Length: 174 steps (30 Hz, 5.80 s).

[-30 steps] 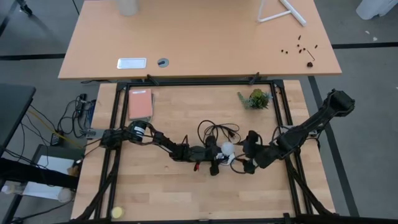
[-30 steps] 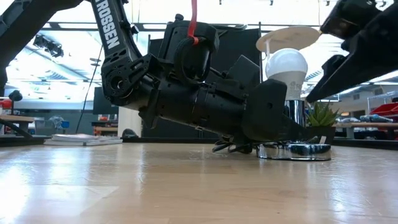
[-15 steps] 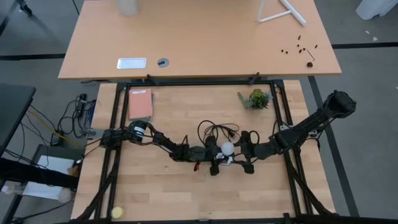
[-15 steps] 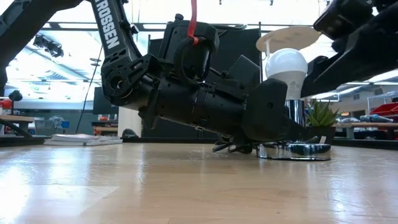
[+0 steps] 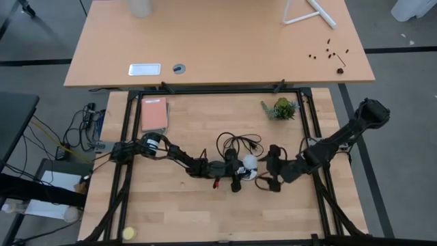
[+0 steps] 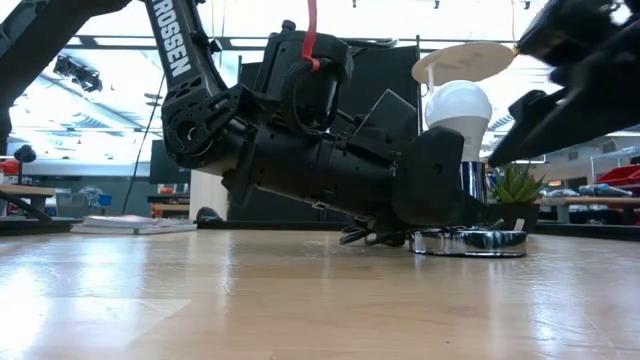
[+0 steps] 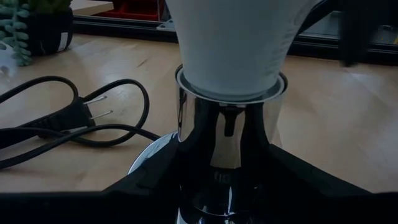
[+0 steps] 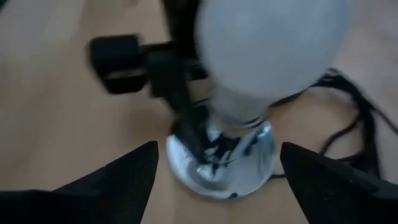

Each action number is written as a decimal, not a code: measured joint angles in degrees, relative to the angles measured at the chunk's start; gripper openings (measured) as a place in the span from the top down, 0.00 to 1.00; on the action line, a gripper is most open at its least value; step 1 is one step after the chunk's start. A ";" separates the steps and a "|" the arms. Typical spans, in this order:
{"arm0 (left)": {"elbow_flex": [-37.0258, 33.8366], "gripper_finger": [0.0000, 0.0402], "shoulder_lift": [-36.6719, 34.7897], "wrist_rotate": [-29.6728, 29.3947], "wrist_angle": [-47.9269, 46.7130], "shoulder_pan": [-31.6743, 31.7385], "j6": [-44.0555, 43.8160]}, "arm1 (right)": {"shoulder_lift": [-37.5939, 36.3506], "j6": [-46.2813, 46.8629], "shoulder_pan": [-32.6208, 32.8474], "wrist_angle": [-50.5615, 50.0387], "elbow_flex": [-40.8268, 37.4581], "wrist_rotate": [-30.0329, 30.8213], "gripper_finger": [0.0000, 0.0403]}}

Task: Screw lightbulb
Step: Insert the white lightbulb into the silver lamp

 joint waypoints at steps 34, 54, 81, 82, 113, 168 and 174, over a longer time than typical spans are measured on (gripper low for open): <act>-0.07 0.51 0.00 -3.37 -0.48 -0.37 0.21 | 1.18 -7.77 -9.36 9.65 -0.01 -10.48 0.14; -0.02 0.51 -0.03 -4.39 -1.19 -0.46 -0.03 | 1.31 2.53 -2.85 -0.15 0.01 -3.01 0.14; -0.02 0.51 0.02 -4.15 -0.79 -0.72 0.00 | 1.05 1.04 -2.58 2.96 -0.01 -2.96 0.14; -0.02 0.51 0.02 -4.07 -0.77 -0.72 0.17 | 1.05 0.90 -3.66 3.33 -0.01 -2.95 0.14; -0.07 0.51 0.02 -5.24 -0.60 -0.57 0.62 | 0.54 -4.13 -7.85 8.13 -0.01 -7.97 0.14; -0.11 0.51 0.02 -0.20 0.26 -0.76 2.83 | 19.08 -33.64 -18.40 -50.48 41.41 -25.56 0.02; -0.10 0.51 0.02 -0.22 0.22 -0.76 2.93 | 27.41 -37.39 -18.40 -57.45 51.03 -28.56 0.03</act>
